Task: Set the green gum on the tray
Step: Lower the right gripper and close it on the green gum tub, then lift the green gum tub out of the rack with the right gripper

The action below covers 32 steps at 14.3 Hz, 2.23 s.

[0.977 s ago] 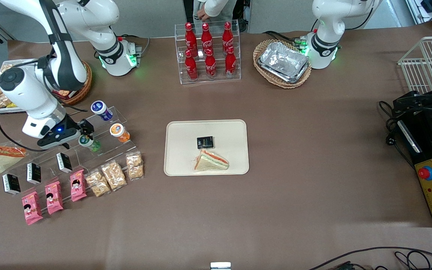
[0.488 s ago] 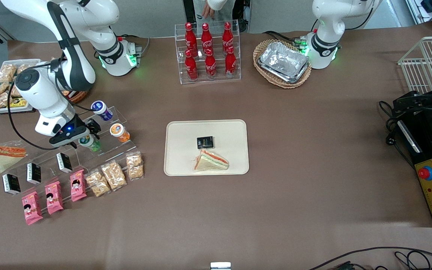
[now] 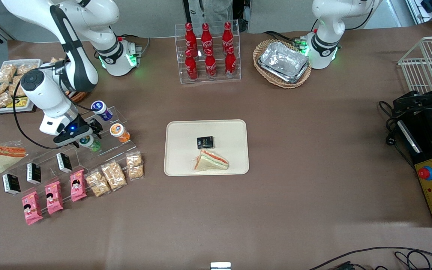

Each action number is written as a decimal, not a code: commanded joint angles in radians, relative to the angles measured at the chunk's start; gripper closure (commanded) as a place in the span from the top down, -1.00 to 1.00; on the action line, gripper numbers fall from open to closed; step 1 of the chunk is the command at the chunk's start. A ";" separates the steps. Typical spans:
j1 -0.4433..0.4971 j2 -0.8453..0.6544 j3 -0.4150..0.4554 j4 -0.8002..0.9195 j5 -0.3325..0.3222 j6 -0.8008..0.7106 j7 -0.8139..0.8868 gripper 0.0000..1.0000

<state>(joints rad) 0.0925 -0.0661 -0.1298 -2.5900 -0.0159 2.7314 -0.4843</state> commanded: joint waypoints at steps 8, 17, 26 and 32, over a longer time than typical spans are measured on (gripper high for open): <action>-0.007 0.009 -0.010 0.034 -0.004 -0.010 0.000 -0.89; -0.001 0.012 -0.008 0.494 0.010 -0.617 0.042 -0.87; 0.065 0.012 0.004 0.881 0.056 -1.108 0.196 -0.86; 0.284 0.019 0.006 0.896 0.108 -1.098 0.622 -0.85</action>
<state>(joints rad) 0.2858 -0.0709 -0.1172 -1.7289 0.0669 1.6500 -0.0407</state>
